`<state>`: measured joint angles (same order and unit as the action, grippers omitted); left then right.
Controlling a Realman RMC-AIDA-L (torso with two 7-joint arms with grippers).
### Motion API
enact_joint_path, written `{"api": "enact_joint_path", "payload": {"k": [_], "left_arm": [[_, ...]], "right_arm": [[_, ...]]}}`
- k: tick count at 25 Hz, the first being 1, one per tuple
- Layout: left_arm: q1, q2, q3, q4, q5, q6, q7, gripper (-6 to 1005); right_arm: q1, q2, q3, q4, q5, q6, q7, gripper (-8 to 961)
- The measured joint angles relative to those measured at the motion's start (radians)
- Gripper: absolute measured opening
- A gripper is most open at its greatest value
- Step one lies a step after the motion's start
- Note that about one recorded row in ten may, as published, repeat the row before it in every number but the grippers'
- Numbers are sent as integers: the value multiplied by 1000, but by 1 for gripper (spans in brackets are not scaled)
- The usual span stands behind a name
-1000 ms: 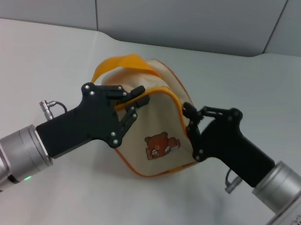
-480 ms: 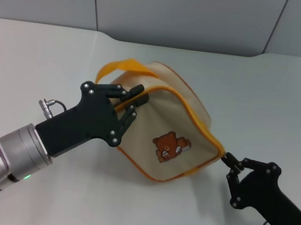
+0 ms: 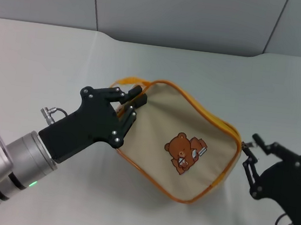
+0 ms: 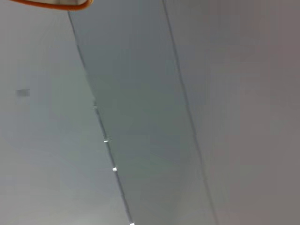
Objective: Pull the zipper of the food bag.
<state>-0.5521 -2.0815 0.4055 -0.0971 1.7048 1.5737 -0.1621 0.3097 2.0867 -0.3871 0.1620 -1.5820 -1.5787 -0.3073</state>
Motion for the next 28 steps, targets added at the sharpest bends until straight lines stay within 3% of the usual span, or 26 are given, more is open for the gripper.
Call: {"api": "enact_joint_path", "payload": {"k": [2,7,16,18,22,24,25,27,28], "left_arm": [[3,0,-19,-17,0,-12,-13,215],[15,0,-47,-32,0,-8,-40,226],[18,3,-56,6,6,-6,-156,246],[19,5,-38,39,7,5,-210,328],[30,8,82,154,9,59,-360,491],[33,8,122,190,8,71,-403,537],[47,9,247,284,10,93,-476,561],[76,10,388,385,12,118,-526,607],[76,10,388,385,12,118,-526,630]], "right_arm": [[9,-1,-3,-42,-3,-9,169,162],[24,-2,-11,-110,-5,-22,365,356],[31,-4,-17,-266,-16,-50,731,600],[32,-4,-20,-331,-46,-62,850,670],[53,-14,-21,-509,-236,-144,1117,809],[61,-19,-22,-535,-290,-174,1160,821],[74,-27,-24,-556,-334,-199,1191,828],[109,-48,-33,-593,-458,-282,1256,840],[109,-48,-33,-593,-458,-282,1256,840]]}}
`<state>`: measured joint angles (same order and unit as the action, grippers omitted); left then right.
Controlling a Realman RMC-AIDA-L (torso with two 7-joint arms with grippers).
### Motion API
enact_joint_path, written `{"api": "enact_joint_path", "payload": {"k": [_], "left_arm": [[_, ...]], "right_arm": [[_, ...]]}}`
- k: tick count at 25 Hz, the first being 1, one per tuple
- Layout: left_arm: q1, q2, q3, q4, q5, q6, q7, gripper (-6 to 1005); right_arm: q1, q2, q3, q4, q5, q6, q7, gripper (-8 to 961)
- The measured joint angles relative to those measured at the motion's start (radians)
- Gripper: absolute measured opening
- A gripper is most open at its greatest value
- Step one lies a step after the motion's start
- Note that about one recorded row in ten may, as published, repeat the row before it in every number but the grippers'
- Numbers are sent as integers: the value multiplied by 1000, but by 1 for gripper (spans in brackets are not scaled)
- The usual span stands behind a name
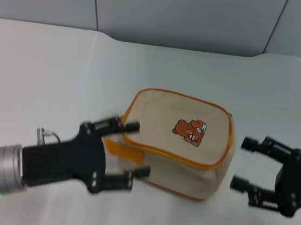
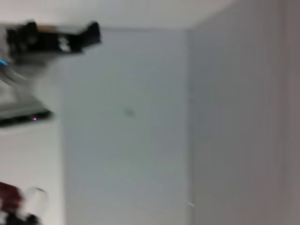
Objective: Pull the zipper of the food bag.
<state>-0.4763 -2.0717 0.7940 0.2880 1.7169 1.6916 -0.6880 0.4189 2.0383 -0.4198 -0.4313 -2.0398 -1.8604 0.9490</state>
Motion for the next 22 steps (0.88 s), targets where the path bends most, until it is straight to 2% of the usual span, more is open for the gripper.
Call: {"api": "enact_joint_path", "payload": {"k": [1,3,7,16,22], "left_arm": [[11,0,40,34,0,8,-20,653],[25,0,55,56,0,9,-36,700],[38,0,53,59,-3,8,-34,815],[44,-3,46,52,-8,-6,-32,815],[44,-4,31,50,-12,0,-21,815]], "right_arm": [[12,-4,0,-4,-29,-21,9,840],[26,-9,-1,-6,-60,-44,13,840],[30,0,-1,-19,-66,-38,8,841],[31,6,7,-25,-64,-31,1,840],[23,23,10,-21,-63,-6,-42,840]]}}
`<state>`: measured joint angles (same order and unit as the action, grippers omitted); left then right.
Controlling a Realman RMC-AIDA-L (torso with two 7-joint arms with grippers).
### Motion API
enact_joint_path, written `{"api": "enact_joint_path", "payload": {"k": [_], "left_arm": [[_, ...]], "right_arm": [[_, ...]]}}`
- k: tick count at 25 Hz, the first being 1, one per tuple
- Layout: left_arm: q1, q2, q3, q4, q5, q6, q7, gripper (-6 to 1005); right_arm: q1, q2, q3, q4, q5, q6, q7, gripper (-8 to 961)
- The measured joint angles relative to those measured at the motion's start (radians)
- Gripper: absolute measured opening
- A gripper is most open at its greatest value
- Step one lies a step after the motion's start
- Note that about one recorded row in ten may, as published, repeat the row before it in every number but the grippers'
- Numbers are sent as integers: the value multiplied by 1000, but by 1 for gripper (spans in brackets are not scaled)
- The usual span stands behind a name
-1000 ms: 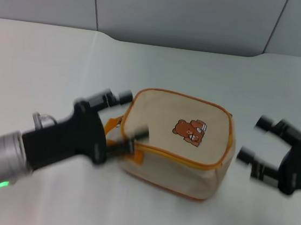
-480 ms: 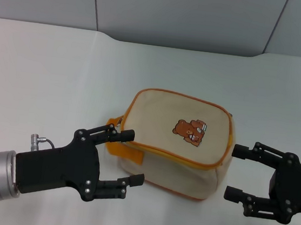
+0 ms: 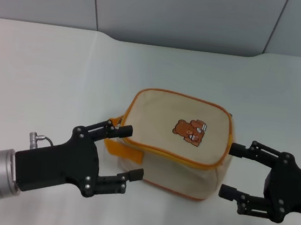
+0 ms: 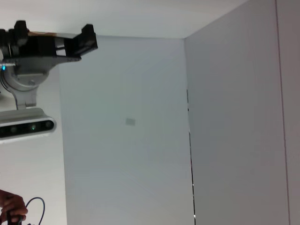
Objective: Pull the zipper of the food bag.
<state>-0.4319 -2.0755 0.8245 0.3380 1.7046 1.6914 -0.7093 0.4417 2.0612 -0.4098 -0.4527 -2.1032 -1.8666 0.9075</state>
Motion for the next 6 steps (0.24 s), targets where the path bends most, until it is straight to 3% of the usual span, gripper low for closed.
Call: {"api": "enact_joint_path", "payload": {"k": [6], "left_arm": [[1,-1,-3,-1,-1,-1,0,815]], "right_arm": [[3,2,0,3,2,25,-3,840]]}}
